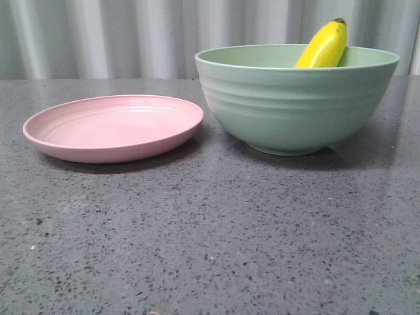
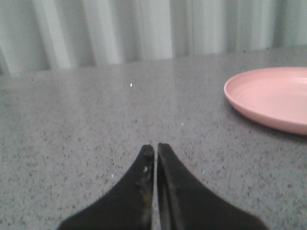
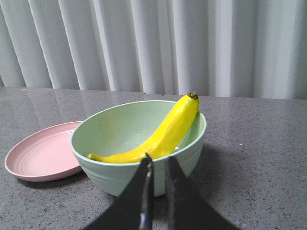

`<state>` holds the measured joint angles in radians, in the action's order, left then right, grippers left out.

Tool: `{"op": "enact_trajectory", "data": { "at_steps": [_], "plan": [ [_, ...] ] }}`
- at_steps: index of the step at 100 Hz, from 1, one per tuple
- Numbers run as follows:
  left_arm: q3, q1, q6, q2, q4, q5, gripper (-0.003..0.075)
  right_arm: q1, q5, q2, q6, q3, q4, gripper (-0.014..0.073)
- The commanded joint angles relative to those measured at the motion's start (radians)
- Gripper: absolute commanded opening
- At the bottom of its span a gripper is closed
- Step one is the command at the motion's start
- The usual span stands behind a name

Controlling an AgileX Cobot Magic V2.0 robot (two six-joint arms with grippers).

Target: Transfer banana from pink plate to green bowl

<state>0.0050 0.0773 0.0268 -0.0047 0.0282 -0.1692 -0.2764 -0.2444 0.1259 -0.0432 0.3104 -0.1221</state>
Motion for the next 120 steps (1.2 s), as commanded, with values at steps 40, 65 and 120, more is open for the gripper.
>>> {"op": "enact_trajectory", "data": {
  "at_steps": [40, 65, 120],
  "plan": [
    [0.008, -0.005, -0.007, -0.028, -0.007, -0.09, -0.002, 0.004, 0.072, 0.008, -0.005, 0.026, 0.007, -0.0022],
    [0.008, -0.005, -0.007, -0.028, -0.007, -0.09, -0.002, 0.004, 0.072, 0.008, -0.005, 0.026, 0.007, -0.0022],
    [0.008, -0.005, -0.007, -0.028, -0.007, -0.09, -0.002, 0.016, 0.099, 0.008, -0.005, -0.002, 0.007, -0.0022]
  ]
}}
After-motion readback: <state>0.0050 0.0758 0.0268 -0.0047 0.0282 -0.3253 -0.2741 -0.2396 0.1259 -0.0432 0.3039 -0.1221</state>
